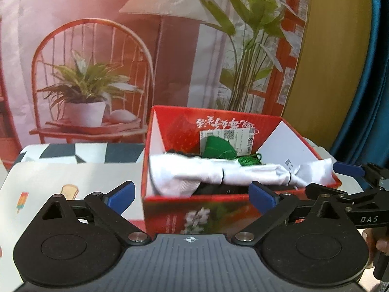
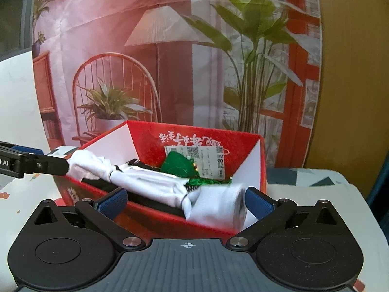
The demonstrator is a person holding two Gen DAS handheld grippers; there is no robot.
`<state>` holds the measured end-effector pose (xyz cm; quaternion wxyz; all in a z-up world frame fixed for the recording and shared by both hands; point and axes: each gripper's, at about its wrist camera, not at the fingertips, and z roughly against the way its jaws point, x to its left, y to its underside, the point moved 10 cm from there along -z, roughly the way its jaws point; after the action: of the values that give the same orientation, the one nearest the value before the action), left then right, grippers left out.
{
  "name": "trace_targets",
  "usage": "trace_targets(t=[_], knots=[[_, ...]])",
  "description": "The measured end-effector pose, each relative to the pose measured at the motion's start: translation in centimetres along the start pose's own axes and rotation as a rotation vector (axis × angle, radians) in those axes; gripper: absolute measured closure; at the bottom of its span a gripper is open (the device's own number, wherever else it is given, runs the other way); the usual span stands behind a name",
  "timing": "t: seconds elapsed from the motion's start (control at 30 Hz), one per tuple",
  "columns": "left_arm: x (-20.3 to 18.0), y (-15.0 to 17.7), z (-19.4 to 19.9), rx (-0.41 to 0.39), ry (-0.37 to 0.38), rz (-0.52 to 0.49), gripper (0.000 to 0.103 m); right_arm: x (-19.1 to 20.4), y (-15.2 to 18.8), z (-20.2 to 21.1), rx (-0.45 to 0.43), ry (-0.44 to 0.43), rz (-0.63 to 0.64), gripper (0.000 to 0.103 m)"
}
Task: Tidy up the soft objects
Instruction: 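Open both grippers to release the white cloth in the box, then withdraw both grippers and close them on the grey mesh glove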
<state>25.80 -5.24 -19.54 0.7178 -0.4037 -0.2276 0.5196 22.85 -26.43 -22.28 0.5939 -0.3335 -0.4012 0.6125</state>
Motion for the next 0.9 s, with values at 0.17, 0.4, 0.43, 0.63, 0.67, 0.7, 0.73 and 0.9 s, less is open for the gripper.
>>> trace_targets(t=[0.17,0.4,0.43,0.63,0.67,0.7,0.73,0.9], knots=[[0.5,2.0,1.0,0.006,-0.014,0.007,0.002,-0.5,1.7,1.4,-0.017,0.020,-0.020,0.000],[1.4,4.4,1.0,0.034,-0.013,0.040,0.002,-1.5,3.5,2.9,-0.035,0.051,-0.045,0.000],[1.5,4.8,0.9,0.041,-0.015,0.043,0.002,-1.6,3.9,2.8,-0.025,0.054,-0.048,0.000],[2.0,7.0,-0.3,0.081,-0.008,0.085,0.003,-2.6,7.2,1.9,0.050,0.070,-0.083,0.000],[2.1,7.2,-0.5,0.088,-0.006,0.095,0.003,-2.7,7.7,1.6,0.062,0.072,-0.091,0.001],[2.3,7.5,-0.8,0.094,-0.005,0.108,0.004,-2.9,8.2,1.3,0.073,0.075,-0.097,0.001],[2.4,7.7,-1.1,0.098,-0.003,0.120,0.005,-3.0,8.6,1.0,0.081,0.077,-0.104,0.001],[2.8,8.6,-2.6,0.128,0.006,0.160,0.010,-3.4,9.9,-0.2,0.115,0.065,-0.138,0.006]])
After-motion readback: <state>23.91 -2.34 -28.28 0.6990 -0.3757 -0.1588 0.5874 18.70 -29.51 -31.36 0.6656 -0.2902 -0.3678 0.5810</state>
